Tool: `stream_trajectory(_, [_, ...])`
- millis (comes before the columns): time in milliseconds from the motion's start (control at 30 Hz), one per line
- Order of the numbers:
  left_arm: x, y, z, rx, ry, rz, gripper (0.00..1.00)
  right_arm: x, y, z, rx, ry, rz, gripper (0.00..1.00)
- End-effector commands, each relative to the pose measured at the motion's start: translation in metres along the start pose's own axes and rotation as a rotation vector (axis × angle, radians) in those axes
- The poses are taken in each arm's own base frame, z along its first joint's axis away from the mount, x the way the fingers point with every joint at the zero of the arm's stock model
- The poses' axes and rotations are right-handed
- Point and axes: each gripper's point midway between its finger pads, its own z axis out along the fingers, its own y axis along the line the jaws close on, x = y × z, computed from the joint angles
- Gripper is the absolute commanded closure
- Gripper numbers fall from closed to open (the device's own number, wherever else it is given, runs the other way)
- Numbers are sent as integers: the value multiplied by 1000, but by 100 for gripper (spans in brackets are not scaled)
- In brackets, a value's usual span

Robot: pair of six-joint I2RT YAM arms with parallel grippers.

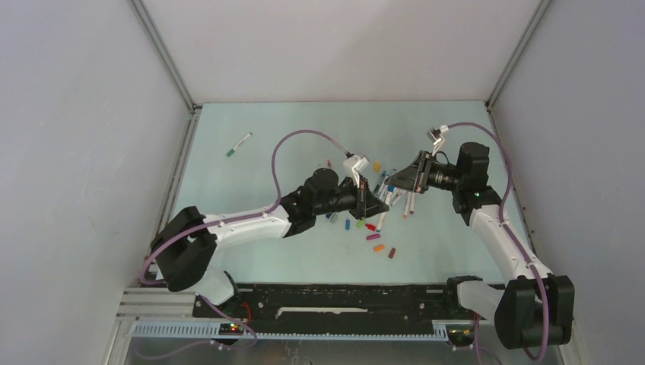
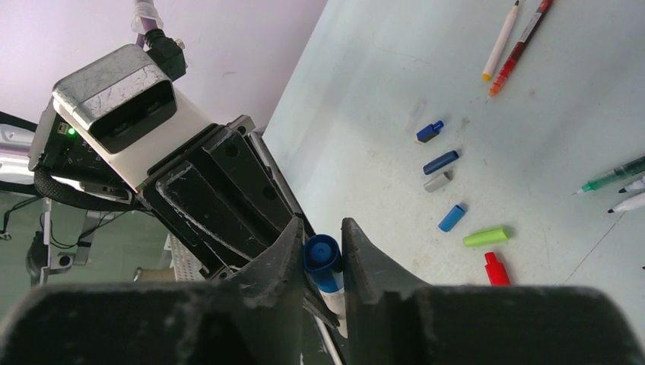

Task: Open the pen caps
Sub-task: Open the pen cap from the pen.

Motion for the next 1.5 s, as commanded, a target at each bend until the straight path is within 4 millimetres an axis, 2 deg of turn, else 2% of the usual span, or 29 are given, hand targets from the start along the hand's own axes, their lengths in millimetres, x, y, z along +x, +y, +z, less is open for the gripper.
stream_trajectory(0, [-36,-23,0,38,-95,44,99,0,11,2,-51,18,-29,84])
stream_trajectory(67, [-39,-23,-1,36,-103,44,97,0,12,3,-60,20,-30,97])
stream_trajectory(100, [-39,-23,-2,32,-105,43,96,0,13,2,-62,17,-32,100])
stream_trajectory(167, [-40,-22,-2,24,-110,37,88,-2,15,1,-69,12,-30,100])
stream_trajectory(267, [-38,-19,-1,11,-107,12,63,-7,22,-2,-95,4,-14,100])
stream_trajectory(333, [-36,-20,0,20,-95,-1,51,-11,26,-4,-111,-2,-8,100])
stream_trajectory(400, [-34,-21,2,29,-84,-7,44,-12,29,-5,-123,-2,-12,100])
stream_trajectory(467, [-30,-21,6,34,-68,-14,43,-11,30,-6,-127,1,-16,100])
stream_trajectory(533, [-30,-21,7,40,-67,-19,44,-10,31,-6,-128,3,-19,100])
stream_trajectory(600, [-31,-24,8,56,-69,-23,51,-10,31,-6,-128,3,-27,100])
stream_trajectory(767, [-31,-32,11,99,-50,-18,85,-9,28,-5,-115,-1,-40,100])
stream_trajectory(833, [-30,-34,12,110,-47,-20,93,-9,27,-5,-109,-3,-48,100])
stream_trajectory(867, [-30,-34,12,112,-46,-21,94,-9,26,-6,-105,-6,-52,97])
stream_trajectory(933, [-31,-33,11,110,-53,-23,96,-7,23,-5,-93,-5,-57,81])
stream_trajectory(1000, [-32,-33,10,101,-61,-20,97,-6,22,-5,-87,0,-60,71])
stream_trajectory(1133, [-35,-33,8,94,-69,-13,97,-3,22,-3,-91,11,-53,63])
stream_trajectory(1233, [-36,-33,7,91,-75,-11,97,-2,21,-2,-91,18,-44,61])
stream_trajectory(1300, [-36,-32,7,88,-76,-10,97,-1,22,-1,-93,21,-43,64])
stream_trajectory(1367, [-36,-31,8,83,-76,-10,97,0,22,0,-94,25,-37,71])
stream_trajectory(1433, [-36,-31,7,82,-76,-6,97,0,23,0,-101,28,-38,87])
stream_trajectory(1467, [-35,-30,7,82,-73,-4,98,0,24,0,-106,27,-39,99])
